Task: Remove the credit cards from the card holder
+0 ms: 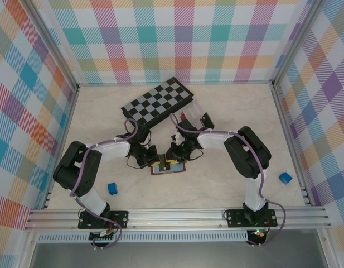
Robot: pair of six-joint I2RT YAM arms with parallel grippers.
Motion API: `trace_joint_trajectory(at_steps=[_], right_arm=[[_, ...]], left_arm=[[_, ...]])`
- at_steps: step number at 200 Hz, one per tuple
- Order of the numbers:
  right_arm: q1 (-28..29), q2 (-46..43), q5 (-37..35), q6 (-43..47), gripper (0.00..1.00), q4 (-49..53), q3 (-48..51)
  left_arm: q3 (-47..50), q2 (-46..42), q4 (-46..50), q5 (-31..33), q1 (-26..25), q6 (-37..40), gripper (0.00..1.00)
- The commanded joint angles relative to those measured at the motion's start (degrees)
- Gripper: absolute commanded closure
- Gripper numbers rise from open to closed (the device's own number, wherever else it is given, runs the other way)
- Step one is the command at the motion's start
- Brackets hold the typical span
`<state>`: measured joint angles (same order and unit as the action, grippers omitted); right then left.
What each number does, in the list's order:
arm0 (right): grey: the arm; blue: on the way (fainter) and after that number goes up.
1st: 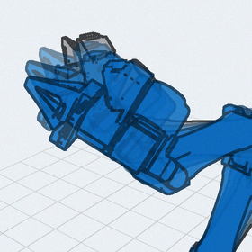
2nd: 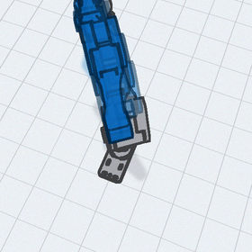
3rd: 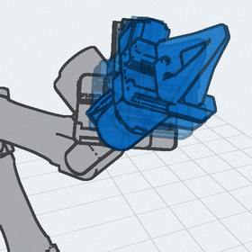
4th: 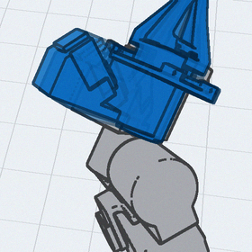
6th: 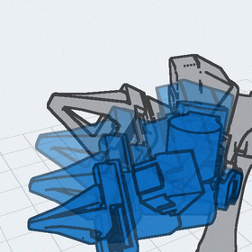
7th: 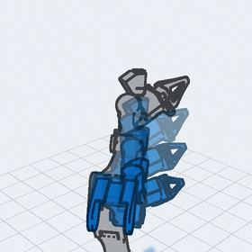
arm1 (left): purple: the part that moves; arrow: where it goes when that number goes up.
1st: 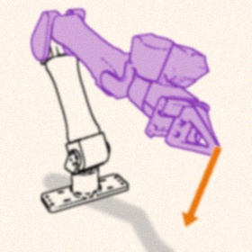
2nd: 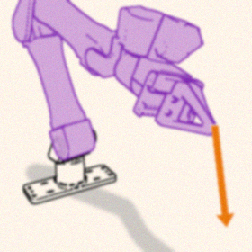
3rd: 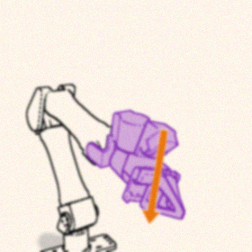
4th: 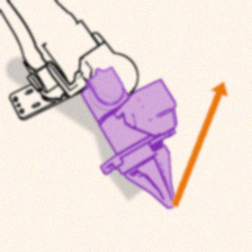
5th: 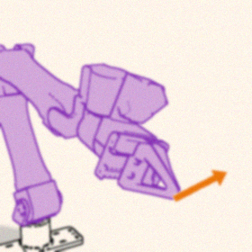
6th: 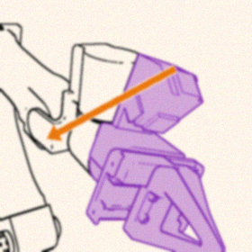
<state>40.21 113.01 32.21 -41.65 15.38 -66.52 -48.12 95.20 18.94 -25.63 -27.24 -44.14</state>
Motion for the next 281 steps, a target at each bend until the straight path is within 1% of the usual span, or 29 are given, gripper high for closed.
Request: trace_joint_trajectory(at_steps=[1, 15, 35, 54, 69, 86, 108, 137, 155, 166, 183, 189, 207, 221, 240, 263, 281], right_arm=[[0.0, -0.8, 0.1, -0.8, 0.86, -1.8, 0.8], [-0.1, -1.1, 0.0, -0.6, 0.88, -1.7, 0.9], [-0.3, -1.8, -0.4, -0.3, 0.95, -1.4, 1.2], [-0.2, -3.6, -2.4, 1.5, 0.99, 1.0, 1.1], [-0.4, -5.9, -4.7, 4.1, 1.00, 4.7, 0.5], [-0.7, -8.6, -7.0, 7.4, 1.00, 9.7, -0.2], [-1.5, -12.4, -8.4, 11.0, 1.00, 15.3, -1.3], [-2.2, -18.4, -12.3, 15.8, 1.00, 21.8, -4.2], [-3.0, -21.8, -17.3, 19.1, 1.00, 25.9, -7.5], [-3.7, -23.6, -20.7, 21.5, 1.00, 28.6, -9.8], [-5.1, -25.6, -26.6, 25.3, 1.00, 32.5, -13.7], [-5.7, -26.0, -28.4, 26.7, 1.00, 33.5, -14.9], [-8.2, -26.4, -32.5, 30.6, 1.00, 35.8, -18.0], [-10.8, -26.0, -34.4, 32.7, 1.00, 37.2, -20.4], [-14.1, -24.8, -34.7, 35.1, 1.00, 38.3, -23.4], [-16.3, -22.2, -35.9, 38.8, 1.00, 39.6, -27.0], [-17.7, -20.5, -33.5, 41.8, 1.00, 39.9, -28.6]], left_arm=[[2.1, 0.9, 2.9, 2.6, -0.3, -0.5, 0.96], [1.9, 0.6, 3.0, 2.7, -0.3, -0.5, 0.95], [1.4, -0.1, 3.9, 2.9, -0.3, -0.5, 0.93], [0.5, -1.4, 5.1, 3.3, -0.3, -0.5, 0.88], [-0.6, -2.7, 6.4, 3.4, -0.3, -0.5, 0.77], [-2.3, -4.7, 8.6, 4.1, -0.2, -0.1, 0.68], [-4.8, -7.6, 12.1, 5.4, -0.1, 0.1, 0.51], [-7.6, -12.0, 17.5, 8.2, 0.9, 1.5, 0.30], [-9.3, -14.9, 21.6, 11.3, 1.6, 3.9, 0.19], [-10.0, -16.7, 23.6, 13.3, 2.0, 5.7, 0.10], [-10.1, -20.0, 25.6, 16.8, 2.7, 7.5, 0.02], [-10.0, -21.1, 26.2, 17.8, 2.7, 7.6, 0.00], [-9.4, -24.3, 26.6, 19.4, 3.0, 7.6, 0.00], [-9.0, -26.1, 27.3, 20.6, 3.2, 7.2, 0.00], [-8.9, -27.7, 28.4, 22.4, 3.5, 7.0, 0.00], [-8.6, -28.7, 29.1, 23.0, 3.9, 7.3, 0.00], [-8.3, -28.9, 29.1, 23.0, 4.1, 7.5, 0.00]])
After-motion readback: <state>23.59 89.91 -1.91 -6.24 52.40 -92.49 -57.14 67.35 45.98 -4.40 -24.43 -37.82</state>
